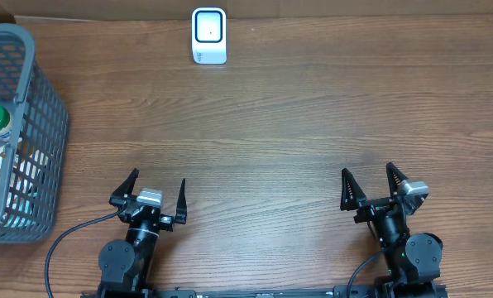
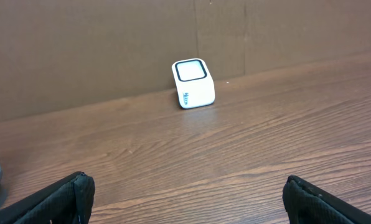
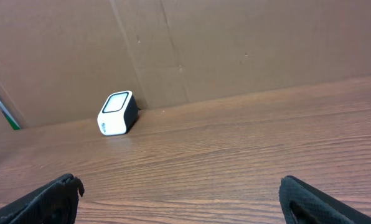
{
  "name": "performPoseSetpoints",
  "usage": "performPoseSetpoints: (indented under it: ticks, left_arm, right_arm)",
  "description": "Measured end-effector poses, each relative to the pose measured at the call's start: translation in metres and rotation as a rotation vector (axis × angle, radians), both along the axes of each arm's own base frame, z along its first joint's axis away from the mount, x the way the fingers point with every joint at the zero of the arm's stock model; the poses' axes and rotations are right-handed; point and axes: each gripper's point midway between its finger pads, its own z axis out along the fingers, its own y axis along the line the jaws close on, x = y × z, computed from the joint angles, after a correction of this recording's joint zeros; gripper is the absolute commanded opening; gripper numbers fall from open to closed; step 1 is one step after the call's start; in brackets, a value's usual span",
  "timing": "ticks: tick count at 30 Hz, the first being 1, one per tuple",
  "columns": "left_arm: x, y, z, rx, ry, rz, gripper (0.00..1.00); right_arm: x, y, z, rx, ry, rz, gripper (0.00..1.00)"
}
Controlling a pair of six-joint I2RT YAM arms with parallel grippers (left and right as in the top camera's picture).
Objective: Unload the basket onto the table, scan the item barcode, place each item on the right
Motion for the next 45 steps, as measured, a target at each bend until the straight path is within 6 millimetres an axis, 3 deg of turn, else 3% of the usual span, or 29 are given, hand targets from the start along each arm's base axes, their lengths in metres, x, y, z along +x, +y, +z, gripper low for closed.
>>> performPoseSetpoints:
  ticks: [34,38,45]
  left_arm:
    - [0.0,0.0,0.005,-0.07,-0.007,0.004,1.0]
    - [-0.001,0.0,0.019,-0.09,-0.019,0.005,1.0]
    - [0.0,0.0,0.063,-0.099,-0.001,0.006,1.0]
  right_arm:
    - [0.0,0.0,0.0,0.0,0.0,0.0,1.0]
    - [0.0,0.0,0.0,0.0,0.0,0.0,1.0]
    - [0.0,0.0,0.0,0.0,0.0,0.0,1.0]
